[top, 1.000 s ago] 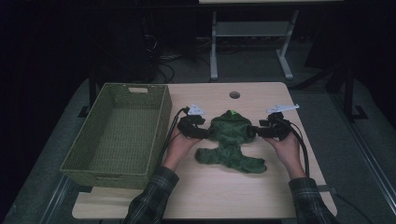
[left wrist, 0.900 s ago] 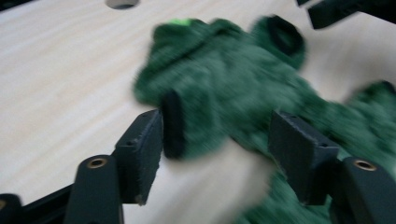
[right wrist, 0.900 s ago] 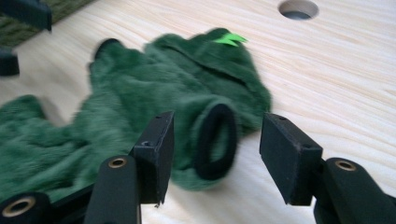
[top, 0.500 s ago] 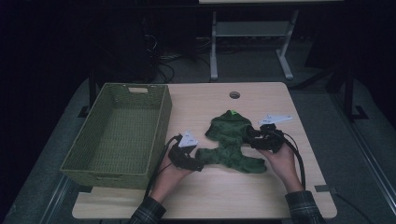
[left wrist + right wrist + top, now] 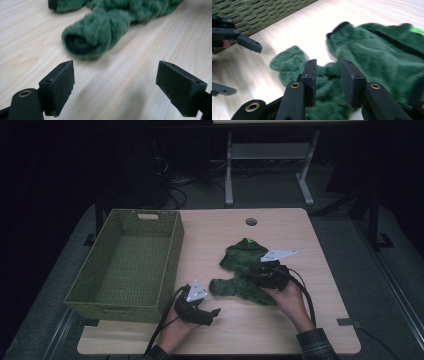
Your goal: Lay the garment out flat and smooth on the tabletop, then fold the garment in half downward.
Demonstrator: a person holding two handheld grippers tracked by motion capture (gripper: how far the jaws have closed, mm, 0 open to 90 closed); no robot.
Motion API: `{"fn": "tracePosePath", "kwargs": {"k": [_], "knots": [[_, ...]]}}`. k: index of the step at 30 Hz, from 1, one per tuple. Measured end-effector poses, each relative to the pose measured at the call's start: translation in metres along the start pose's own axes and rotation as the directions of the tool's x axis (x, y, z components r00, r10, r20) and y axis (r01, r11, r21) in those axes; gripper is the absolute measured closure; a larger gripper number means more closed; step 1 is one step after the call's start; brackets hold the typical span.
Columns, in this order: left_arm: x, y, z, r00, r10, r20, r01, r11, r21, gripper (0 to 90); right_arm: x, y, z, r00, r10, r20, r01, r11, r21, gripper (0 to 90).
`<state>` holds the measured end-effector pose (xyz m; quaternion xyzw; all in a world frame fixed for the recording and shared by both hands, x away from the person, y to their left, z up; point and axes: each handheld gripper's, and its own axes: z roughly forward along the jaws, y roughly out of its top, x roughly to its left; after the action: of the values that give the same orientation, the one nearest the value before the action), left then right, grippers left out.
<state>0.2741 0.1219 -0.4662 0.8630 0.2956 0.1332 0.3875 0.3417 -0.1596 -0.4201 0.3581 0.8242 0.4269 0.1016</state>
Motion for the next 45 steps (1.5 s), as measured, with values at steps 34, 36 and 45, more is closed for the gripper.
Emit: {"fn": "tracePosePath", "kwargs": {"k": [34, 36, 45], "knots": [[0.000, -0.018, -0.003, 0.9998, 0.016, 0.010, -0.016, 0.9988, 0.045, 12.8, 0.079, 0.015, 0.099, 0.9910, -0.123, -0.053, 0.130, 0.974, 0.183, 71.5], [-0.001, -0.018, -0.003, 0.9998, 0.013, 0.012, -0.014, 0.9988, 0.047, 12.8, 0.080, 0.013, 0.101, 0.9910, -0.125, -0.047, 0.132, 0.973, 0.187, 72.4], [-0.001, -0.018, -0.003, 0.9999, 0.011, 0.010, -0.012, 0.9989, 0.046, 13.1, 0.080, 0.010, 0.103, 0.9901, -0.130, -0.053, 0.137, 0.974, 0.179, 86.1]]}}
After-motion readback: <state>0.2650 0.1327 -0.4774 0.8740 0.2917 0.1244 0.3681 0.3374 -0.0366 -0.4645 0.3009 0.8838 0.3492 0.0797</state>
